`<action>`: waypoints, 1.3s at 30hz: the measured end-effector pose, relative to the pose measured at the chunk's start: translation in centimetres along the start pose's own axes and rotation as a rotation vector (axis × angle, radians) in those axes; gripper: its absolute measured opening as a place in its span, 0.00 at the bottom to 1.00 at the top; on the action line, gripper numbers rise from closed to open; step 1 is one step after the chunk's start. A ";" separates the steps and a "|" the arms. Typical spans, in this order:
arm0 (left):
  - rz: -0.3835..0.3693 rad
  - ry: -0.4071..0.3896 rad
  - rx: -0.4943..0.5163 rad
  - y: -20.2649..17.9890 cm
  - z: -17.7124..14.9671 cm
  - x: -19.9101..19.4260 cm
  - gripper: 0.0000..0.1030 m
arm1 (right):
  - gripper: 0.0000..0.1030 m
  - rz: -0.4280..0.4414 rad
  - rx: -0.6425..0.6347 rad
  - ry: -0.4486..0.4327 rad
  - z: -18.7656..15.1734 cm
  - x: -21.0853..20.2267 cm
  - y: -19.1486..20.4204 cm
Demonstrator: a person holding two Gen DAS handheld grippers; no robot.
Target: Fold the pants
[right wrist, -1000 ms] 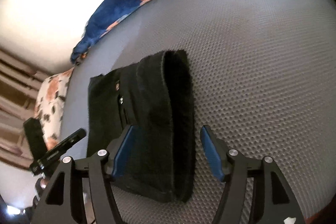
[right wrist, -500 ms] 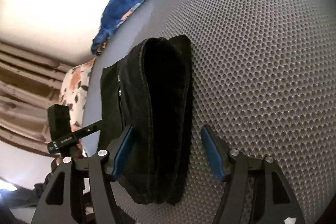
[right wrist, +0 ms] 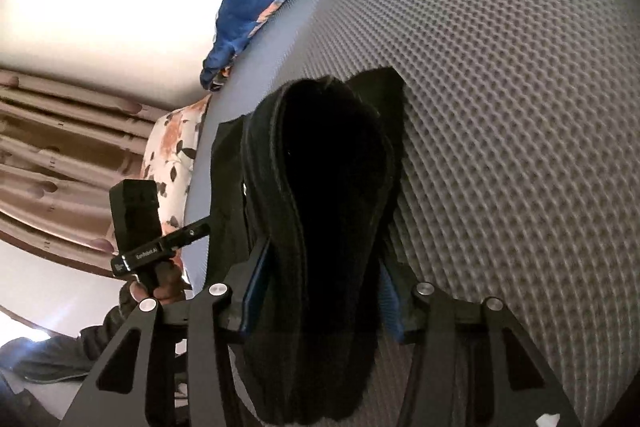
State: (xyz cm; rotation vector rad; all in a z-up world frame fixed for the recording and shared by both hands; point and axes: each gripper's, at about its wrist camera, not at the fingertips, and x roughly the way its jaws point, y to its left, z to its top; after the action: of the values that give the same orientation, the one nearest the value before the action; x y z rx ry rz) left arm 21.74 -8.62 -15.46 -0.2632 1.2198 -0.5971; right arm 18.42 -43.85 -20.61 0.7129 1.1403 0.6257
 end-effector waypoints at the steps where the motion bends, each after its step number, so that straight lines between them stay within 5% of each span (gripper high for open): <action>1: -0.002 0.000 0.001 -0.1 -0.2 0.0 0.58 | 0.46 0.006 0.004 -0.008 0.1 0.1 0.0; 12: -0.131 -0.003 -0.077 0.8 -1.0 0.2 0.56 | 0.46 -0.009 -0.021 -0.025 0.0 0.7 0.7; 23: 0.058 -0.015 0.016 -1.2 -1.4 0.4 0.42 | 0.46 -0.047 0.005 -0.042 0.7 1.3 1.1; 29: 0.128 -0.047 0.060 -1.6 -1.7 -0.4 0.29 | 0.37 -0.108 0.014 -0.064 0.3 1.7 2.2; 39: 0.170 -0.102 0.125 -2.6 -2.3 -2.9 0.14 | 0.23 -0.178 -0.001 -0.130 -0.5 2.2 7.0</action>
State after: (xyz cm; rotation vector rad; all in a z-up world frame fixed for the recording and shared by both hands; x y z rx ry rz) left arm 18.26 -8.85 -12.63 -0.0826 1.0894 -0.5045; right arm 18.03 -37.75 -16.60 0.6340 1.0693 0.4230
